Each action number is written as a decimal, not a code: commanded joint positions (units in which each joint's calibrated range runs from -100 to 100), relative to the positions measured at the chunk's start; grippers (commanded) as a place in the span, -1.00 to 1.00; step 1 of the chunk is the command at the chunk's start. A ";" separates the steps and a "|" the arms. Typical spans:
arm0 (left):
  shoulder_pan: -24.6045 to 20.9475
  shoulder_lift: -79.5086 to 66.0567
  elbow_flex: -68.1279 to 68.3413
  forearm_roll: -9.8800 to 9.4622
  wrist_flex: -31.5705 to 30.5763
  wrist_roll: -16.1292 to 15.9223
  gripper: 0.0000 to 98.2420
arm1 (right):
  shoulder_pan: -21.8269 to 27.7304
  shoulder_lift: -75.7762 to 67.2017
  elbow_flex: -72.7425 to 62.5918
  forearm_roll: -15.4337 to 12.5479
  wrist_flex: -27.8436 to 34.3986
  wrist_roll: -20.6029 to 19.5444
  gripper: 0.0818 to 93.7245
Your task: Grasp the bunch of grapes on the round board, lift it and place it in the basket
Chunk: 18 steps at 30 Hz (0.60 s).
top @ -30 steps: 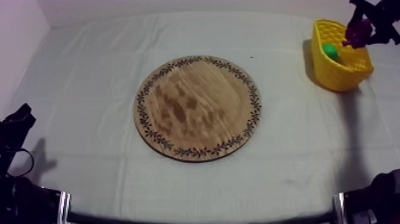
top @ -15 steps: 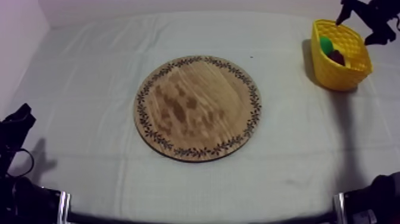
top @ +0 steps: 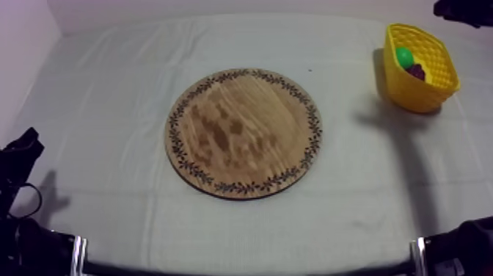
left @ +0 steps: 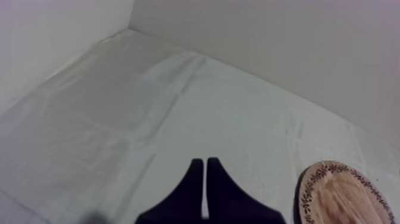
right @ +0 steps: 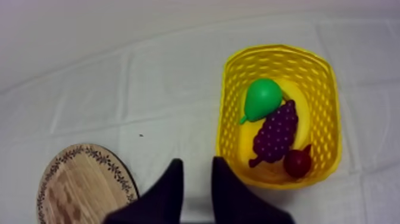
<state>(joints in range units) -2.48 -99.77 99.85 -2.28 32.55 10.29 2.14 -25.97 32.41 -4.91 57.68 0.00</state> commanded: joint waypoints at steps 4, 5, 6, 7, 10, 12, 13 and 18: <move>-0.01 0.03 0.04 0.01 0.03 -0.01 -1.00 | -0.83 -13.91 16.37 1.50 -10.11 0.37 -0.96; -0.01 0.03 0.04 0.01 0.03 -0.01 -1.00 | -0.97 -15.88 19.30 1.83 -12.31 0.40 -0.97; -0.01 0.03 0.04 0.01 0.03 -0.01 -1.00 | -1.12 -17.87 22.44 2.20 -14.72 0.37 -0.97; -0.01 0.03 0.04 0.01 0.03 -0.01 -1.00 | -1.26 -19.87 25.78 2.61 -17.35 0.31 -0.98; -0.01 0.03 0.04 0.01 0.03 -0.01 -1.00 | -1.48 -25.93 36.08 3.20 -25.12 0.81 -0.99; -0.01 0.03 0.04 0.01 0.03 -0.01 -1.00 | -1.28 -29.59 42.17 2.31 -29.10 2.54 -0.99; -0.01 0.03 0.04 0.01 0.03 -0.01 -1.00 | -1.15 -31.26 44.93 1.35 -30.78 3.97 -0.99; -0.01 0.03 0.04 0.01 0.03 -0.01 -1.00 | -0.96 -39.71 55.73 -4.46 -34.52 11.78 -0.99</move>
<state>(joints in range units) -2.48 -99.77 99.85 -2.28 32.55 10.29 1.13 -60.94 79.32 -7.25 24.17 6.99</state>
